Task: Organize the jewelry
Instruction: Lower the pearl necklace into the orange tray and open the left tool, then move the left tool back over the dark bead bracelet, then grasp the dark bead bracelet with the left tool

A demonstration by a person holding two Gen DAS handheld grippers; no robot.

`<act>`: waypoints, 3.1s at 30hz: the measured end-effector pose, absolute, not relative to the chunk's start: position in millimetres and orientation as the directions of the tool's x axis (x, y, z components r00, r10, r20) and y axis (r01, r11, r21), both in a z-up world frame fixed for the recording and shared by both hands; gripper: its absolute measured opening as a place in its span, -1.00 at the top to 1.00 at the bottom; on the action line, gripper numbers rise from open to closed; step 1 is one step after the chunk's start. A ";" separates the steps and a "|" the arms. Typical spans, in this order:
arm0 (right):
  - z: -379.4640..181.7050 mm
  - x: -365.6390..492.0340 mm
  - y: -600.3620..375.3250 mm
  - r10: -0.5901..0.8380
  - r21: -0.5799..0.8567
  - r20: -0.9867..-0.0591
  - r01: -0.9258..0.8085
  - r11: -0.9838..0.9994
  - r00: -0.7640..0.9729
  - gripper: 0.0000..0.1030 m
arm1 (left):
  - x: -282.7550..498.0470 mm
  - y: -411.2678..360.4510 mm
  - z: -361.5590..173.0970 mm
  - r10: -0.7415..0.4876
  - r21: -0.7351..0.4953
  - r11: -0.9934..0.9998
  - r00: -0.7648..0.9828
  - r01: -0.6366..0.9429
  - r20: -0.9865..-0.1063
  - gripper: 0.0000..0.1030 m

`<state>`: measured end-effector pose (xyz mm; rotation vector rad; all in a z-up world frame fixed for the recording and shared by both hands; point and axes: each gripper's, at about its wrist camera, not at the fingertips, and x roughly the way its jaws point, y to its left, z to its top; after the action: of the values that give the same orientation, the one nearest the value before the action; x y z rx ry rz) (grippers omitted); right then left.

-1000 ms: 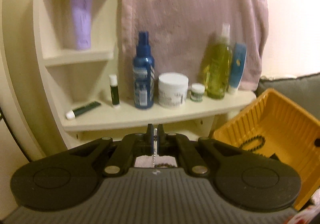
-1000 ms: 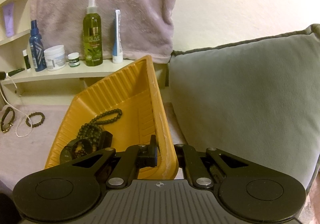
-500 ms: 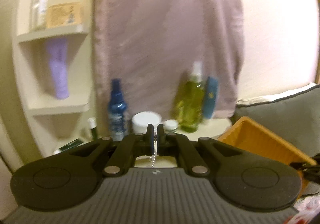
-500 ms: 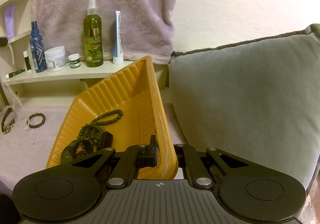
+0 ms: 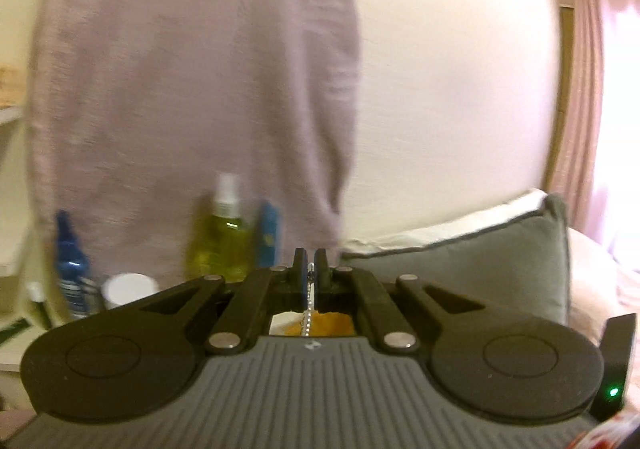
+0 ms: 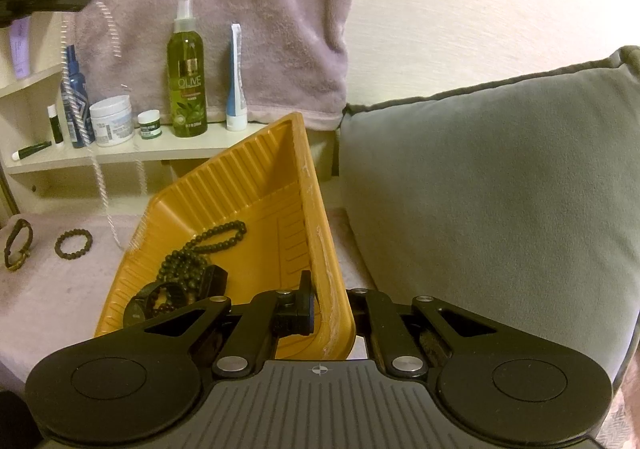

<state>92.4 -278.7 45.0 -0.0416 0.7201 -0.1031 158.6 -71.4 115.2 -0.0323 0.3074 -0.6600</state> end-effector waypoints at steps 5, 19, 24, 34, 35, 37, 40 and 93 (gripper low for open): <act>44.1 91.2 -280.1 -0.107 -0.070 -0.656 0.081 0.994 0.747 0.88 | 157.3 -106.4 96.1 -0.663 -0.151 0.740 0.672 0.655 -0.330 0.96; 42.6 92.6 -281.6 -0.104 -0.064 -0.657 0.082 0.995 0.747 0.88 | 163.0 -141.0 27.1 -0.648 -0.158 0.718 0.569 0.677 -0.506 0.96; 42.8 92.6 -281.5 -0.104 -0.064 -0.657 0.082 0.995 0.747 0.88 | 160.5 -139.7 15.0 -0.638 -0.160 0.720 0.553 0.675 -0.536 0.94; 42.8 91.8 -282.1 -0.103 -0.066 -0.656 0.079 0.995 0.748 0.88 | 156.5 -113.2 14.0 -0.595 -0.167 0.777 0.621 0.607 -0.510 0.82; 42.8 91.5 -282.2 -0.103 -0.067 -0.656 0.079 0.995 0.748 0.88 | 156.9 -108.1 14.8 -0.585 -0.164 0.787 0.634 0.594 -0.506 0.79; 42.7 91.7 -282.2 -0.104 -0.068 -0.656 0.078 0.995 0.748 0.88 | 156.4 -93.8 15.7 -0.551 -0.154 0.817 0.673 0.556 -0.493 0.74; 42.8 91.3 -282.0 -0.105 -0.070 -0.656 0.078 0.995 0.748 0.88 | 155.3 -72.1 15.2 -0.477 -0.124 0.868 0.737 0.481 -0.479 0.66; 39.0 94.7 -283.0 -0.120 -0.085 -0.669 0.084 0.993 0.734 0.89 | 213.3 1.5 -89.9 -0.247 0.140 0.891 0.719 0.432 -0.649 0.54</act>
<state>94.7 -283.0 39.0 -0.0502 0.7388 -0.1121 213.3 1.5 -89.9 0.2921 0.6703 -0.3809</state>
